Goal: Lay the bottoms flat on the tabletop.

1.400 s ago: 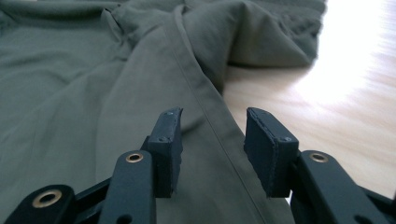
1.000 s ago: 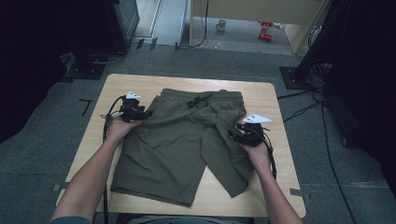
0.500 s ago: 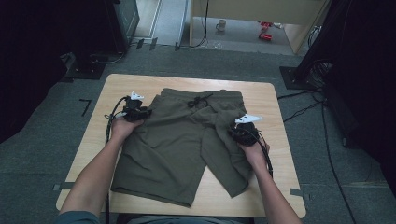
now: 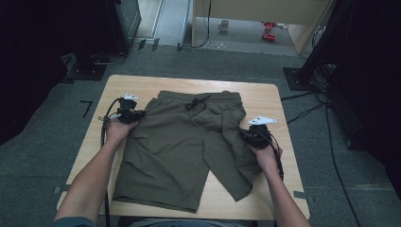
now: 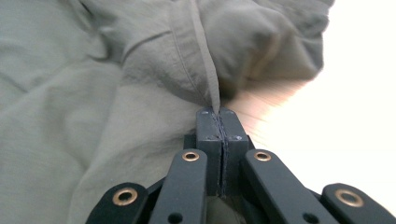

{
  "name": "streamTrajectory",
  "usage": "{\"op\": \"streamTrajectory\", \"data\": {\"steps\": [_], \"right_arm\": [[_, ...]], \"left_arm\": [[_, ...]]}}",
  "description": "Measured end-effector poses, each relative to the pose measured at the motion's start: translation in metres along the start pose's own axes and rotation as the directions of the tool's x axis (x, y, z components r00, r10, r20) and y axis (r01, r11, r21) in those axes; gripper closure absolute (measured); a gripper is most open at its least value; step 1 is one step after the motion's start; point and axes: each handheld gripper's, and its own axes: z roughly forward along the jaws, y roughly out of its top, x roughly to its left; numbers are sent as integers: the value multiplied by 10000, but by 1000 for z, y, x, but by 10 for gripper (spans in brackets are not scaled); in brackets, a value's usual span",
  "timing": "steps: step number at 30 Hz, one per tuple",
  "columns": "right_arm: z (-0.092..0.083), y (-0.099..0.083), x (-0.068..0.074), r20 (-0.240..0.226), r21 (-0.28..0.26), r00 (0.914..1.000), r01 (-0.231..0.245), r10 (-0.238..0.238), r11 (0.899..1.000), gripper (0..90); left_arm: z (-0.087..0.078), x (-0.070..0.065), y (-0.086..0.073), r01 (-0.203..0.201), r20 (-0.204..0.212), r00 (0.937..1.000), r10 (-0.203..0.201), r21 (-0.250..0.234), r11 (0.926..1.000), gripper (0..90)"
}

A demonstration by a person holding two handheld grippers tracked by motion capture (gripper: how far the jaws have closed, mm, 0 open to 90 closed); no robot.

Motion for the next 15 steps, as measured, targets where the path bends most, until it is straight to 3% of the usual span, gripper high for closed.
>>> {"op": "streamTrajectory", "data": {"steps": [7, 15], "right_arm": [[-14, -16, -18, 334, 186, 9986, -406, 400, 9990, 893], [-30, -48, -34, 739, 486, 9929, -965, 928, 9941, 893]], "left_arm": [[-13, 12, -11, 272, -84, 9996, -273, -116, 9996, 900], [-19, 18, -17, 514, -152, 9986, -516, -147, 9986, 900]]}}
